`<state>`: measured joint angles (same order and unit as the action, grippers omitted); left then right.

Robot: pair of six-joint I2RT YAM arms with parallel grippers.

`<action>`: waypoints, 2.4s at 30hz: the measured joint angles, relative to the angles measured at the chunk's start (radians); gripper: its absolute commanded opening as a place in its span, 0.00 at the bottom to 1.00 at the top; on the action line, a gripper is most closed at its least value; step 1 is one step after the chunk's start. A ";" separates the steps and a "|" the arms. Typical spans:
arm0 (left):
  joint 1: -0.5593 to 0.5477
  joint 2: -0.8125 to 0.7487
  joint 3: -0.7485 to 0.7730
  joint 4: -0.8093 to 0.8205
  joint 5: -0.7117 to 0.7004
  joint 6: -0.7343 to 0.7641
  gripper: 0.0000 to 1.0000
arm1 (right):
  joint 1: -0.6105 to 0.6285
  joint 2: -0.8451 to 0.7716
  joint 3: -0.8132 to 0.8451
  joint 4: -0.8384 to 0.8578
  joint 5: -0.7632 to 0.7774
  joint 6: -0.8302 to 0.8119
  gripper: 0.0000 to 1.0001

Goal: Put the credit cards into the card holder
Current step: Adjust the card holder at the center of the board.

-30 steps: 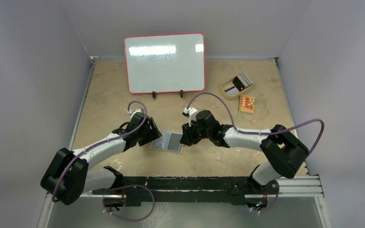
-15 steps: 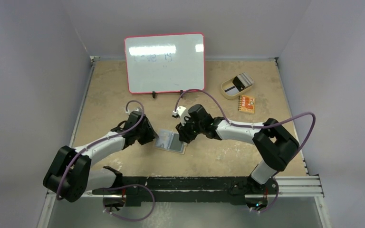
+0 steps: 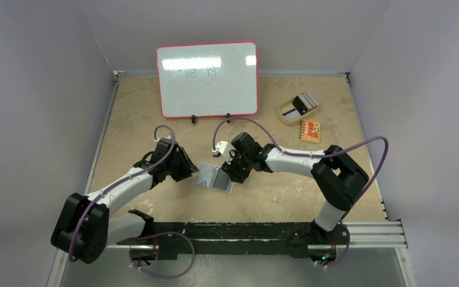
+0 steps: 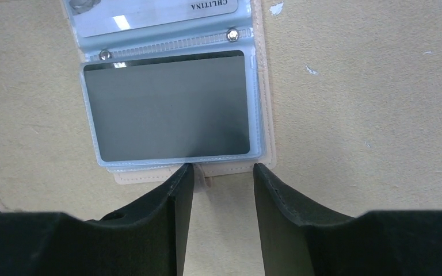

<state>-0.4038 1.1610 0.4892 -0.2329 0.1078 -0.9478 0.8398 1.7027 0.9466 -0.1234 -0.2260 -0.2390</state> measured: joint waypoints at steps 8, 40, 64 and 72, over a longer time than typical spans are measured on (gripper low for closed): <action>0.004 0.028 0.000 -0.023 -0.006 0.017 0.39 | 0.021 0.000 0.002 -0.009 -0.028 -0.050 0.48; 0.004 0.083 -0.001 0.017 0.019 0.016 0.37 | 0.113 0.008 0.048 -0.146 -0.082 -0.126 0.55; 0.054 0.116 0.041 -0.017 0.011 0.019 0.35 | 0.155 0.073 0.117 -0.131 -0.017 -0.042 0.11; 0.229 0.176 0.200 -0.074 0.024 0.078 0.37 | 0.153 0.091 0.120 0.007 0.074 0.040 0.00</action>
<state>-0.1745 1.3373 0.6891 -0.3073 0.1318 -0.8696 0.9928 1.7939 1.0668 -0.1162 -0.1516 -0.1989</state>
